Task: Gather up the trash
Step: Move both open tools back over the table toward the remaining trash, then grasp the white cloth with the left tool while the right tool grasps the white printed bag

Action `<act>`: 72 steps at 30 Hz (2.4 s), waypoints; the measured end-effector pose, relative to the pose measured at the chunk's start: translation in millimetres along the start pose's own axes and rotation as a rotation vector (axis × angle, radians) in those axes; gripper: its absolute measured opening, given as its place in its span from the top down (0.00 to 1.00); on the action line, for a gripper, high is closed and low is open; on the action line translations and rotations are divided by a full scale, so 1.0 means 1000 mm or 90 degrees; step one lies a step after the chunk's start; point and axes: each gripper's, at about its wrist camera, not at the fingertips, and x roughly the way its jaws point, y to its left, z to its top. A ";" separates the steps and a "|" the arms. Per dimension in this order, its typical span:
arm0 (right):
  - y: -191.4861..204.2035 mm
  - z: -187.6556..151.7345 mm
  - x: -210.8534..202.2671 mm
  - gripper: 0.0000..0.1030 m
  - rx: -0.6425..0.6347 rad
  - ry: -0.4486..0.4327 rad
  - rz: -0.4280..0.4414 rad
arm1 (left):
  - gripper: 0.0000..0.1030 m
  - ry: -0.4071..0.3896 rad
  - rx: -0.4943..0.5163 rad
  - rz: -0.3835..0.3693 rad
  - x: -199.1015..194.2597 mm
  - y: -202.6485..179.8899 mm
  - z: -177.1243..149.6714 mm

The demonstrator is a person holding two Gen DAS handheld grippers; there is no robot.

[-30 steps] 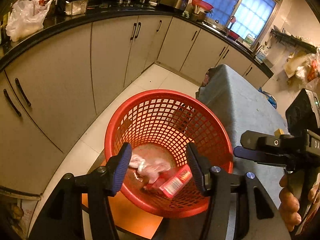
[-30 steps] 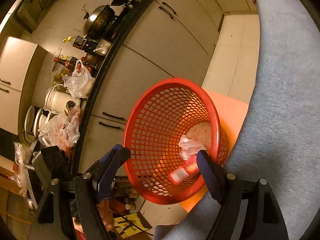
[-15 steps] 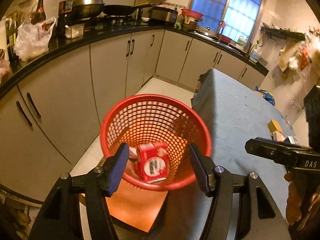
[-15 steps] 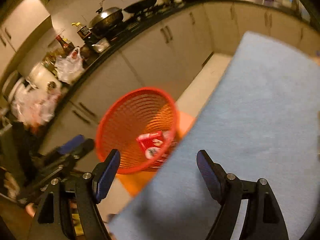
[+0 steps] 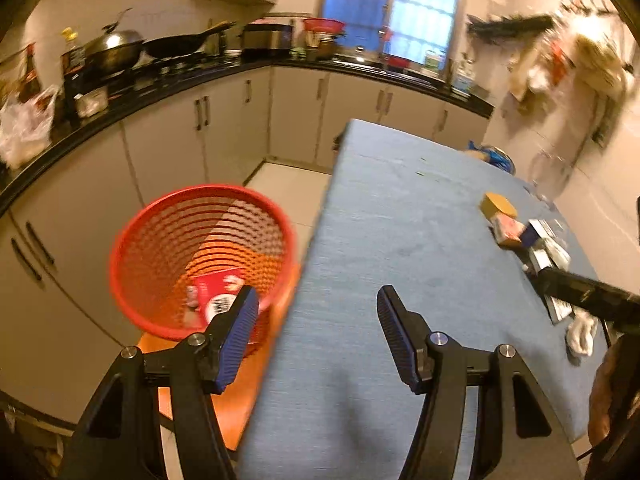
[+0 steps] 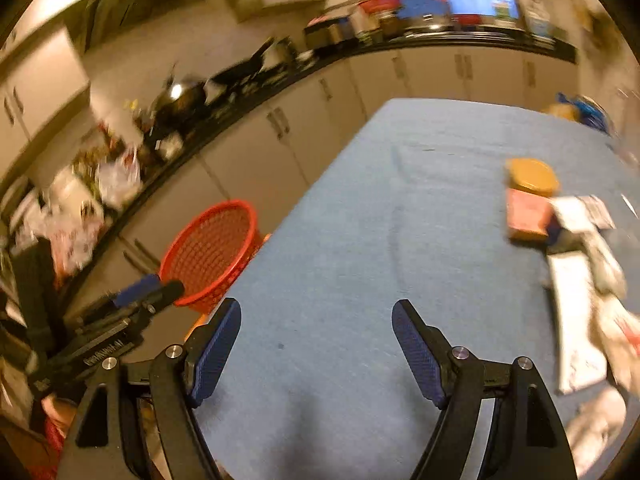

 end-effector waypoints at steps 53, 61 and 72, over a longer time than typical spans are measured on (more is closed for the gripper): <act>-0.219 -0.047 -0.080 0.65 0.156 0.046 -0.015 | 0.66 0.247 0.289 -0.367 0.074 -0.311 -0.067; -0.198 -0.058 -0.115 0.65 0.142 -0.009 -0.036 | 0.72 0.207 0.273 -0.352 0.056 -0.285 -0.067; -0.137 -0.049 -0.096 0.65 0.087 -0.001 0.012 | 0.72 0.131 0.186 -0.307 0.030 -0.201 -0.039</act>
